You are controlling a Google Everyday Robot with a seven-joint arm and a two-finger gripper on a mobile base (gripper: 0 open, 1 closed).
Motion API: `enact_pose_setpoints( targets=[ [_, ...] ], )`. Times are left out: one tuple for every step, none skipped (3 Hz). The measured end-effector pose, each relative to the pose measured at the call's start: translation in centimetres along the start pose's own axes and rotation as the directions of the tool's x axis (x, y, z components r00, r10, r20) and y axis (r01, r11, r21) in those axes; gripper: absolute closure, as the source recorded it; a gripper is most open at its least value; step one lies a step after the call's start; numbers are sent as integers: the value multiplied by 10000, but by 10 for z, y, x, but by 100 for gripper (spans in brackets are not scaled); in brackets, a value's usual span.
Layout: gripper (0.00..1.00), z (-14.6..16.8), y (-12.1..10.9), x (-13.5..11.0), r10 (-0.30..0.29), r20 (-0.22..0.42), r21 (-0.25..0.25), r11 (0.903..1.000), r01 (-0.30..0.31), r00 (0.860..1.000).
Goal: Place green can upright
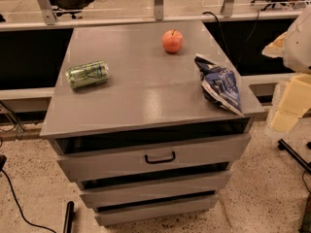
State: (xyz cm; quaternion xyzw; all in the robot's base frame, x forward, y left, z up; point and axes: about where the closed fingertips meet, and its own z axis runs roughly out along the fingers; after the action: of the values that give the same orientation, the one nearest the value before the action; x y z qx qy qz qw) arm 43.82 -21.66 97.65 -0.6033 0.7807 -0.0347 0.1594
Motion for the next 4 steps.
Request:
enact_pose_setpoints(
  targets=[
    [0,0,0,0,0,0,0,10000,0,10000],
    [0,4,-13,-14,-383,272,161,9992,379,9989],
    [0,19,-48,-61,-1674,920,292,9858,1654,9816],
    [0,36,-85,-131,-3439,1459,467,9390,3408,9276]
  ],
)
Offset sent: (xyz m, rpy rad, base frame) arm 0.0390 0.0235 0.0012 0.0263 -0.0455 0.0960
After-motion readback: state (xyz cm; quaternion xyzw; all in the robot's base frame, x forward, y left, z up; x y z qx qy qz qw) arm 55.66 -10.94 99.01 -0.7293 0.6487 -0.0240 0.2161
